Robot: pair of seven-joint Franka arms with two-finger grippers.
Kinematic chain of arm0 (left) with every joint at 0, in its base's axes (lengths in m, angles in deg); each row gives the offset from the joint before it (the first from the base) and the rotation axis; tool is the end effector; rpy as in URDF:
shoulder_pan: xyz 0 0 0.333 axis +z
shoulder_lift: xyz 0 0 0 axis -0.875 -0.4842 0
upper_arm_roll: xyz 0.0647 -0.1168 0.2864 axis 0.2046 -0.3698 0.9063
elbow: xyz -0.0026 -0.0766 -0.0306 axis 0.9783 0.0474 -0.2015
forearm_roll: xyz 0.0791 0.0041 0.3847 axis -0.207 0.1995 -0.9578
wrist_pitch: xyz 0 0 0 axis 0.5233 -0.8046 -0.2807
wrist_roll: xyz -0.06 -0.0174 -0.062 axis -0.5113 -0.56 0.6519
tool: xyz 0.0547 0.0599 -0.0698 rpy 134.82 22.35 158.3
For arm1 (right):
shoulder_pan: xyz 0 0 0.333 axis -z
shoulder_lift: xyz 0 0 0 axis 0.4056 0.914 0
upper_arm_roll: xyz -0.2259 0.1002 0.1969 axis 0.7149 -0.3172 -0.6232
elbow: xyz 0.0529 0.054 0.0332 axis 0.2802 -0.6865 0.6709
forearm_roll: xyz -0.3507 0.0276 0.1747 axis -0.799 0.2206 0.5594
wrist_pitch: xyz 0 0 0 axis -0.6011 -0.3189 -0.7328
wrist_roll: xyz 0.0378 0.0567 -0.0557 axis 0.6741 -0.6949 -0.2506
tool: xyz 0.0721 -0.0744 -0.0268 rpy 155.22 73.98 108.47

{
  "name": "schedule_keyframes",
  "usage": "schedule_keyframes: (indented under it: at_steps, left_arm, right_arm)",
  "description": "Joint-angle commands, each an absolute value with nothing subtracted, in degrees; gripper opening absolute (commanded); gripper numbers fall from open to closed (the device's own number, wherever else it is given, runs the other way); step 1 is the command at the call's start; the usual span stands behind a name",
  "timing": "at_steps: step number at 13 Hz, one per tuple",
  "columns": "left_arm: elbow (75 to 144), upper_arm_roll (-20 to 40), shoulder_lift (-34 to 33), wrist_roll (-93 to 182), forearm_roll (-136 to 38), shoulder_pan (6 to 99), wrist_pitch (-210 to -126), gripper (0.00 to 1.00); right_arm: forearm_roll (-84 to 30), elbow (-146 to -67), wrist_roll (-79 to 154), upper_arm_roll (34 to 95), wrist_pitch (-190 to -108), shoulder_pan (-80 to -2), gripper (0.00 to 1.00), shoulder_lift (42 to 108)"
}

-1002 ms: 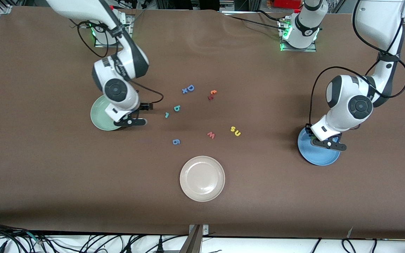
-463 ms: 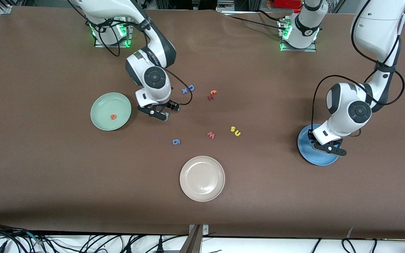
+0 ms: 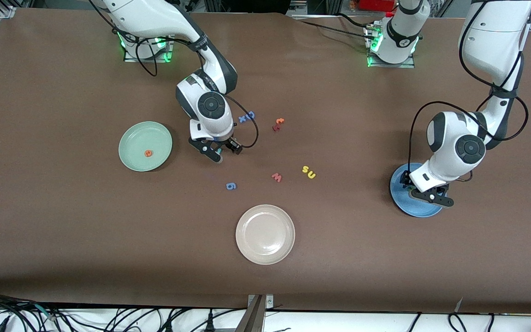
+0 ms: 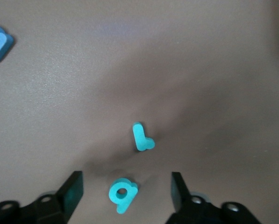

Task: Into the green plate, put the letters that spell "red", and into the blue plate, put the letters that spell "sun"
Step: 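Grasp a teal letter with the right gripper while the left gripper returns, then carry the teal letter to the green plate while the left reaches yellow letters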

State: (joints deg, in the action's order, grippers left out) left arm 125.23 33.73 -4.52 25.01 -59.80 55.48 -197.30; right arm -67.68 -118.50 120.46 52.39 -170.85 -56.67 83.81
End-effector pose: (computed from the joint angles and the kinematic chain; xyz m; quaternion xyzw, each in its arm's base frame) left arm 0.6091 -0.0048 0.1995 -0.9900 0.1366 -0.0131 0.0332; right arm 0.4769 0.3888 0.1876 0.9484 -0.3138 -0.0320 0.0337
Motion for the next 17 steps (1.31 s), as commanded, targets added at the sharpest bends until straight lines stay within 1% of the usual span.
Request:
schedule_keyframes:
  at_steps: [1,3,6,7,8,9,11,12,15,16,17]
  left_arm:
    - [124.99,33.06,-1.29,28.66,-55.36,55.07,-193.68,0.92]
    - [125.17,32.88,-0.32,33.32,-50.52,52.44,-192.96,0.93]
    - [124.99,32.97,0.82,50.50,-47.15,45.77,-191.38,0.92]
    - [124.99,32.88,1.00,56.49,-47.15,44.10,-191.12,0.92]
    - [124.90,32.88,1.09,61.07,-47.15,42.34,-190.59,0.92]
    - [124.90,32.88,1.01,65.99,-47.15,40.84,-190.59,0.92]
    - [124.47,32.88,0.66,75.49,-47.07,38.03,-190.59,0.92]
    - [124.38,32.88,0.39,79.45,-47.07,36.71,-190.59,0.92]
    - [122.62,32.88,-0.40,92.63,-46.20,35.12,-190.59,0.90]
    - [122.18,32.88,-0.84,96.50,-44.36,34.50,-190.59,0.90]
    - [121.48,32.97,-1.45,99.93,-42.77,33.72,-190.59,0.90]
  right_arm:
    - [-67.07,-117.63,123.62,52.40,-172.47,-58.20,0.75,85.55]
    - [-67.07,-117.63,123.63,52.40,-172.56,-58.47,0.68,85.55]
    - [-67.07,-117.89,123.63,52.40,-172.47,-58.73,0.63,85.55]
    - [-67.07,-118.07,123.63,52.40,-172.38,-58.73,0.59,85.55]
    - [-67.07,-118.15,123.63,52.40,-172.38,-58.82,0.53,85.55]
    - [-67.07,-118.15,123.63,52.40,-172.38,-59.08,0.49,85.55]
    - [-67.07,-118.33,123.63,52.40,-172.47,-59.17,0.46,85.73]
    - [-67.07,-118.33,123.63,52.40,-172.47,-59.35,0.40,85.90]
    - [-67.16,-118.24,122.58,52.40,-172.21,-59.35,0.12,85.91]
    - [-67.16,-118.16,122.05,52.40,-172.03,-59.35,0.09,85.65]
    - [-67.25,-118.07,120.92,52.48,-171.94,-59.17,0.08,85.47]
